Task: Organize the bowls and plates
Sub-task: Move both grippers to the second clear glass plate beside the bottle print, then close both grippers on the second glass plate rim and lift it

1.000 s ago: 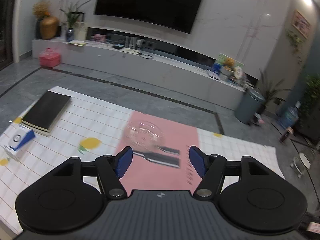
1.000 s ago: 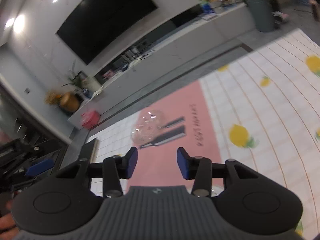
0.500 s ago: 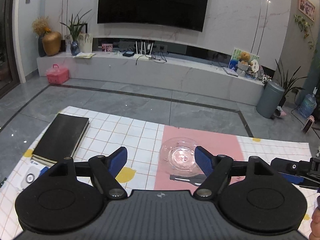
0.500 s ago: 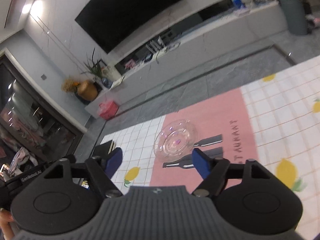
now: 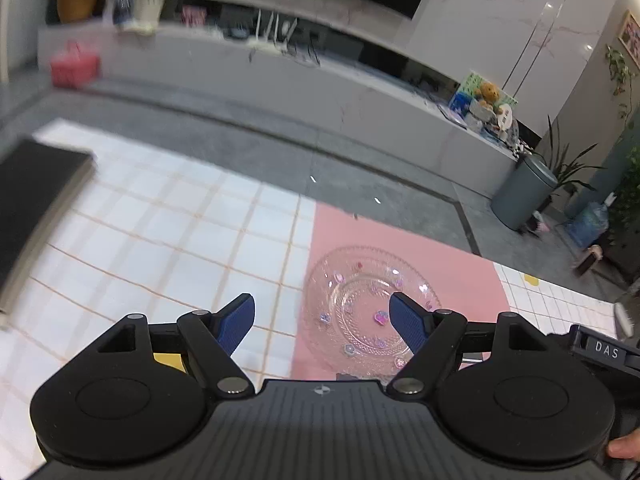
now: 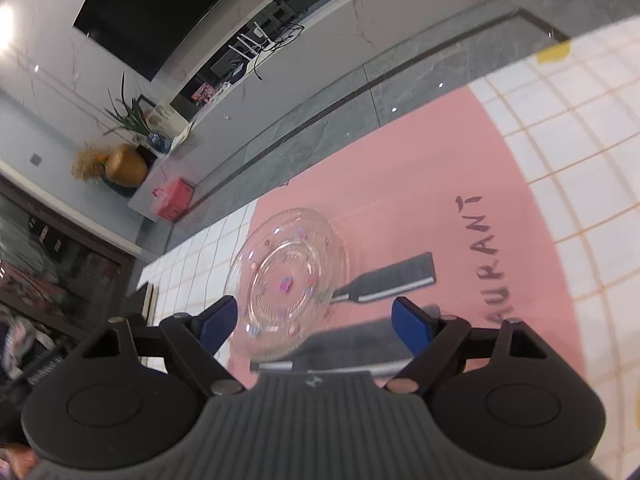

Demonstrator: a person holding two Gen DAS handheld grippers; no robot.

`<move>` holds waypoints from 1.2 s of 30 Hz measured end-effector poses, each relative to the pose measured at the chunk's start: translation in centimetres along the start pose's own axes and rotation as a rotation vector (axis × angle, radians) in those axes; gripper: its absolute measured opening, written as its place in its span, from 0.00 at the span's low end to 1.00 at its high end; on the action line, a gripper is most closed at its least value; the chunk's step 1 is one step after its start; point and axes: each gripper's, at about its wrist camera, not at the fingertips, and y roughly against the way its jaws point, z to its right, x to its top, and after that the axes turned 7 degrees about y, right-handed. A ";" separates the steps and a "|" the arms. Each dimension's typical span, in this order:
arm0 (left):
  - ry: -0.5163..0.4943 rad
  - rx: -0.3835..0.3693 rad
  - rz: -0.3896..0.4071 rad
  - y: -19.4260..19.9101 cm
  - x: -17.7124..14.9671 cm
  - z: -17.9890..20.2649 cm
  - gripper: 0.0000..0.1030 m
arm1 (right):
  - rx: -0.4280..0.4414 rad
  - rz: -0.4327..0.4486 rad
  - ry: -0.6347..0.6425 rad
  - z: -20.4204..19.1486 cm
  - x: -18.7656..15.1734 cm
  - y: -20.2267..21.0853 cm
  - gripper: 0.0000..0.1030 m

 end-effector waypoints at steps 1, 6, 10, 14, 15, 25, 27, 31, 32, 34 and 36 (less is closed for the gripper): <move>0.029 -0.022 -0.029 -0.9 0.1 -0.6 0.87 | -0.009 0.007 -0.015 0.4 0.1 -0.7 0.79; 0.170 -0.037 -0.126 -5.0 1.1 -3.2 0.86 | 0.038 0.023 -0.064 1.4 0.6 -3.1 0.67; 0.217 -0.088 -0.119 -5.7 1.9 -3.9 0.85 | 0.079 -0.002 -0.079 1.5 0.8 -4.5 0.47; 0.247 -0.087 -0.134 -6.4 1.9 -3.9 0.82 | 0.120 -0.009 -0.119 2.4 0.9 -5.3 0.33; 0.245 -0.083 -0.142 -6.7 1.9 -3.8 0.79 | 0.134 -0.015 -0.137 2.5 1.2 -5.3 0.31; 0.188 -0.122 -0.111 -7.5 2.1 -3.2 0.76 | 0.165 -0.054 -0.180 3.6 1.4 -6.1 0.04; 0.107 -0.092 -0.106 -7.6 2.1 -2.4 0.69 | 0.177 -0.071 -0.184 3.8 1.6 -6.2 0.04; -0.070 0.070 -0.069 -7.6 1.2 0.4 0.28 | 0.182 -0.082 -0.192 4.0 1.8 -6.5 0.00; -0.088 0.079 -0.058 -7.6 0.9 0.8 0.26 | 0.181 -0.080 -0.155 3.6 1.7 -6.4 0.00; -0.025 0.093 -0.054 -7.4 0.8 0.7 0.23 | 0.177 -0.056 -0.125 3.4 1.4 -6.1 0.02; 0.047 0.103 -0.070 -7.1 1.2 0.3 0.20 | 0.173 -0.044 -0.097 3.2 1.1 -6.0 0.02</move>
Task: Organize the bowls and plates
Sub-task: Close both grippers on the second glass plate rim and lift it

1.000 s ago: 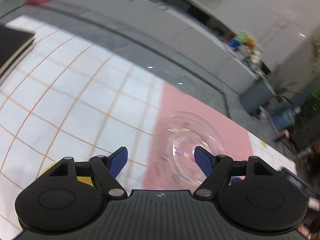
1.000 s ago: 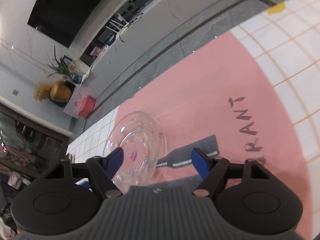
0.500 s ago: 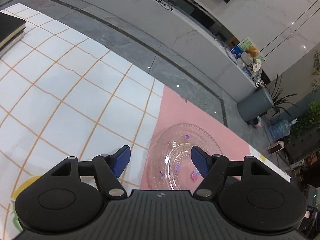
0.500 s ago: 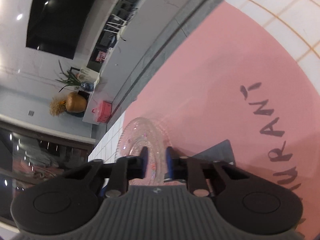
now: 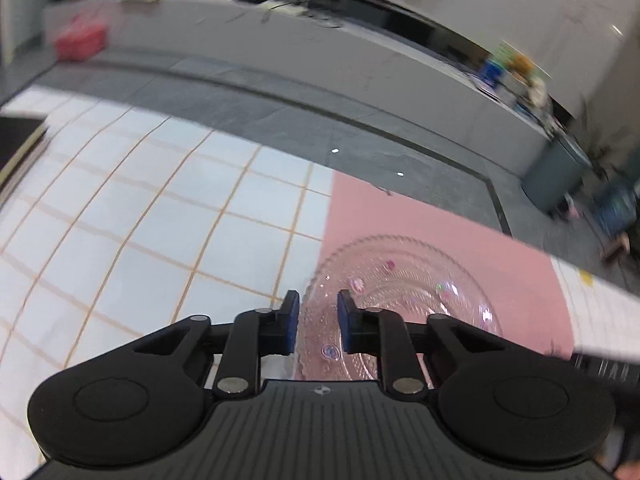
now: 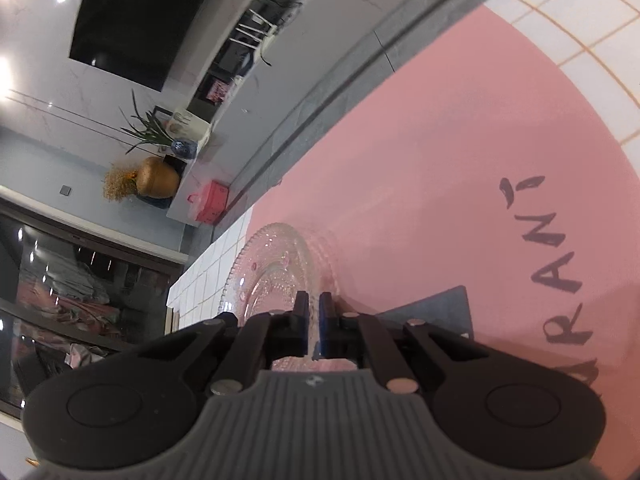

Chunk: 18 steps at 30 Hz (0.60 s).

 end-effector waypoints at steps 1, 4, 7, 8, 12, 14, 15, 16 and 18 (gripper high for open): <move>0.017 -0.004 -0.014 0.0 0.2 -0.2 0.19 | -0.006 0.000 0.010 -0.1 -0.1 0.1 0.02; -0.012 -0.013 -0.033 0.6 0.0 -0.2 0.16 | 0.004 0.015 -0.039 0.4 -0.6 0.4 0.02; -0.036 -0.018 -0.021 1.7 -0.4 0.0 0.14 | 0.021 0.026 -0.103 1.0 -1.3 0.9 0.03; -0.030 -0.013 -0.024 2.0 -0.5 0.0 0.14 | 0.026 0.027 -0.110 0.9 -1.5 1.0 0.03; -0.010 0.000 -0.020 2.7 -0.3 0.0 0.14 | 0.053 0.030 -0.095 0.1 -1.9 1.7 0.03; -0.015 -0.009 -0.033 3.1 -0.4 0.0 0.14 | 0.064 0.040 -0.114 0.1 -2.1 2.1 0.03; -0.026 -0.009 -0.042 3.3 -0.5 0.1 0.15 | 0.068 0.039 -0.120 0.2 -2.2 2.4 0.03; -0.038 -0.009 -0.047 3.5 -0.7 0.1 0.15 | 0.066 0.031 -0.120 0.1 -2.4 2.6 0.03; -0.055 -0.009 -0.058 4.1 -1.0 0.3 0.14 | 0.048 0.010 -0.110 -0.2 -2.6 2.9 0.03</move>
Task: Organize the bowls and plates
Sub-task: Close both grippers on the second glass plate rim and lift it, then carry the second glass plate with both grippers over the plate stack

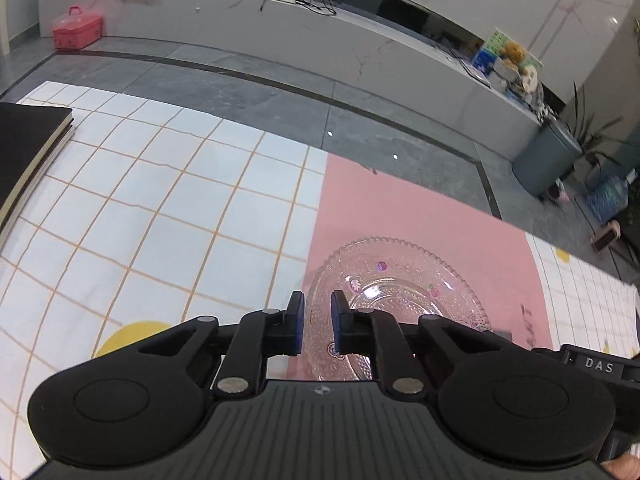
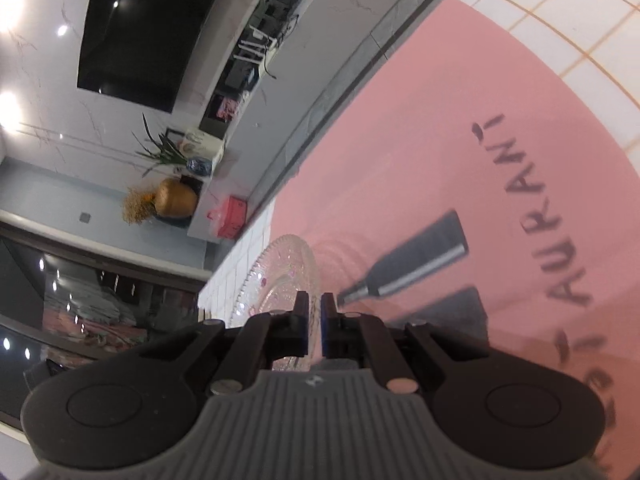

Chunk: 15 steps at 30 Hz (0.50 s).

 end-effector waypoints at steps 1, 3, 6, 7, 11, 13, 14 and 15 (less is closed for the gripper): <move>-0.005 -0.001 -0.005 0.2 -0.2 0.1 0.14 | -0.009 -0.001 0.009 -0.3 -0.1 0.2 0.03; -0.012 0.000 -0.009 0.8 -0.7 0.3 0.15 | -0.009 0.001 0.008 -0.6 -0.7 1.0 0.03; -0.017 -0.015 -0.022 1.7 -1.5 0.6 0.15 | -0.005 0.001 -0.010 -0.7 -1.3 2.4 0.03; -0.022 -0.023 -0.032 1.9 -1.8 0.6 0.15 | -0.009 -0.001 -0.012 -0.7 -1.4 2.9 0.03; -0.042 -0.054 -0.062 3.0 -2.9 1.3 0.15 | -0.010 0.012 -0.025 -0.6 -2.6 5.2 0.03; -0.059 -0.085 -0.081 3.4 -3.4 1.7 0.15 | -0.030 0.004 -0.054 -0.3 -3.2 6.2 0.03; -0.075 -0.096 -0.094 3.5 -3.7 2.0 0.15 | -0.037 0.004 -0.074 -0.1 -3.6 6.8 0.03; -0.092 -0.101 -0.109 3.6 -4.0 2.3 0.15 | -0.036 0.008 -0.089 0.1 -4.1 7.3 0.03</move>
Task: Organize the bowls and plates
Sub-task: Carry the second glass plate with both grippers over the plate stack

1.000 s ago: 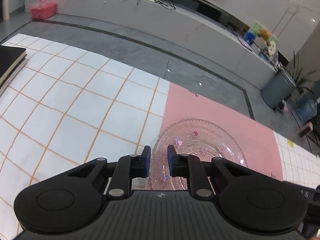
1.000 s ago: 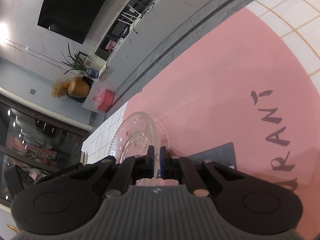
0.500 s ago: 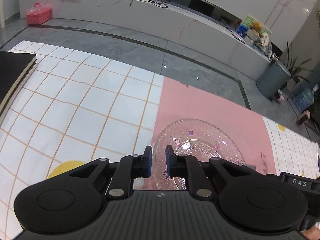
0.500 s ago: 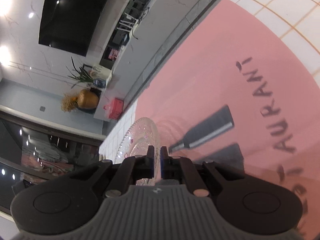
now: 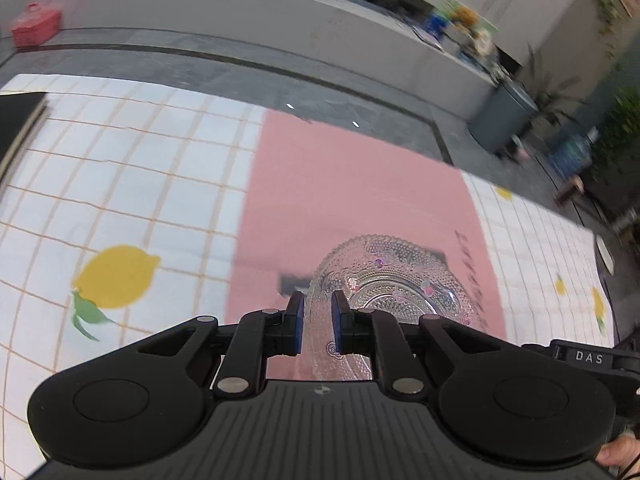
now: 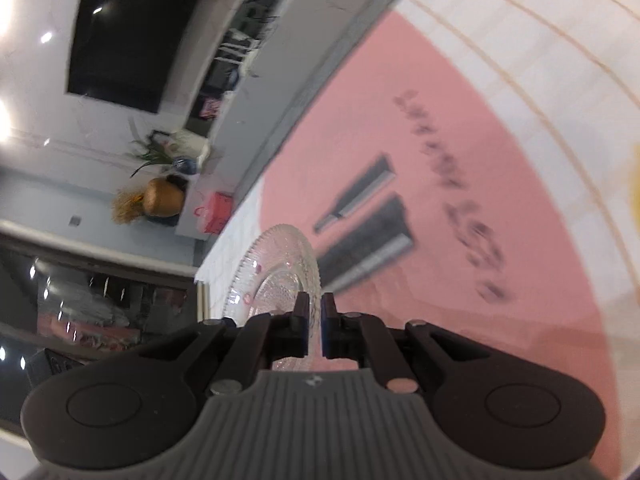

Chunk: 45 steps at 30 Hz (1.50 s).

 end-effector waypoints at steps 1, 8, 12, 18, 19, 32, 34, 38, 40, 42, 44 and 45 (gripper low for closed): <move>-0.017 -0.004 -0.014 0.0 -0.3 0.3 0.15 | 0.002 0.005 -0.015 0.3 -0.5 0.6 0.03; -0.121 -0.037 -0.145 -1.0 -2.6 2.7 0.15 | -0.062 0.004 -0.066 1.6 -2.9 4.4 0.03; -0.162 -0.058 -0.174 -1.0 -3.6 4.1 0.15 | -0.083 0.009 -0.043 1.8 -4.0 6.4 0.03; -0.228 -0.092 -0.278 -1.3 -5.1 6.2 0.16 | -0.113 0.010 -0.071 2.8 -5.7 9.7 0.04; -0.256 -0.091 -0.294 -1.4 -5.6 6.7 0.17 | -0.128 0.013 -0.081 2.8 -5.8 10.1 0.04; -0.486 -0.071 -0.363 -0.2 -9.8 11.6 0.19 | -0.123 -0.005 -0.146 5.1 -10.4 16.1 0.04; -0.507 -0.075 -0.373 -0.2 -10.4 12.0 0.19 | -0.137 -0.004 -0.127 4.7 -11.0 16.8 0.05; -0.533 -0.075 -0.402 -0.2 -11.5 12.3 0.19 | -0.129 -0.013 -0.152 4.9 -12.3 17.8 0.06; -0.563 -0.073 -0.417 -0.2 -12.3 12.6 0.19 | -0.131 -0.013 -0.153 5.0 -12.8 18.3 0.06; -0.589 -0.062 -0.432 -0.4 -13.0 12.8 0.19 | -0.124 -0.013 -0.163 5.3 -13.2 18.7 0.06; -0.611 -0.053 -0.442 -0.5 -13.8 13.2 0.20 | -0.128 -0.013 -0.165 5.4 -13.5 19.0 0.06; -0.632 -0.049 -0.441 -0.4 -14.1 13.5 0.21 | -0.132 -0.011 -0.160 5.5 -13.6 19.1 0.06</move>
